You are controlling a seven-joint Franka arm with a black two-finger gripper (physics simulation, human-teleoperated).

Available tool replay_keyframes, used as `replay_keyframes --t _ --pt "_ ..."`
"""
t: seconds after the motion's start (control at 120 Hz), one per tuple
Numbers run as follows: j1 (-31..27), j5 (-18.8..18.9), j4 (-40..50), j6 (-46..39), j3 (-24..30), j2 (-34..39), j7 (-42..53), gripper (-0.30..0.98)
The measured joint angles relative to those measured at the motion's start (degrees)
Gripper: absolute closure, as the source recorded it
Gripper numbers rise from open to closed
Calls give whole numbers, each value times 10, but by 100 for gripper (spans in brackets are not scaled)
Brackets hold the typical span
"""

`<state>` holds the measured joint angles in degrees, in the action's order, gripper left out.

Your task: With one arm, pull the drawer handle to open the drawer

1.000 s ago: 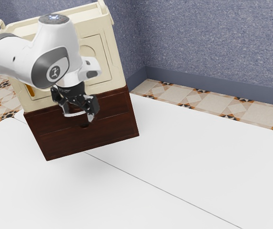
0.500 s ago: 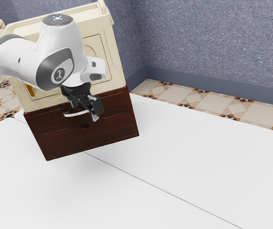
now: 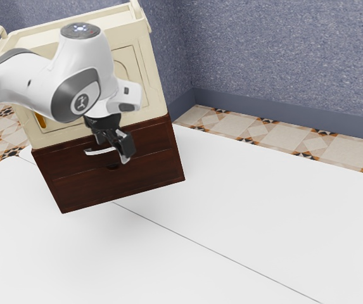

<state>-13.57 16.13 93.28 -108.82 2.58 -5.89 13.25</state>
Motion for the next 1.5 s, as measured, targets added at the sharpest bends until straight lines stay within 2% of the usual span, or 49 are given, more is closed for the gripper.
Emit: replay_keyframes --t 0.2,0.3,0.5,0.517,0.567,0.858,1.5 --pt "1 2 5 -6 -1 -3 21 -1" --pt "3 0 18 -15 -1 0 30 -13" --pt "6 -4 25 -23 -1 3 46 -15" --pt "6 -4 27 -24 -1 4 48 -14" --pt "5 -3 31 -25 -1 8 51 -1" --pt "2 -1 66 -31 -1 28 58 -1" --pt "7 2 85 -36 -6 47 26 40"
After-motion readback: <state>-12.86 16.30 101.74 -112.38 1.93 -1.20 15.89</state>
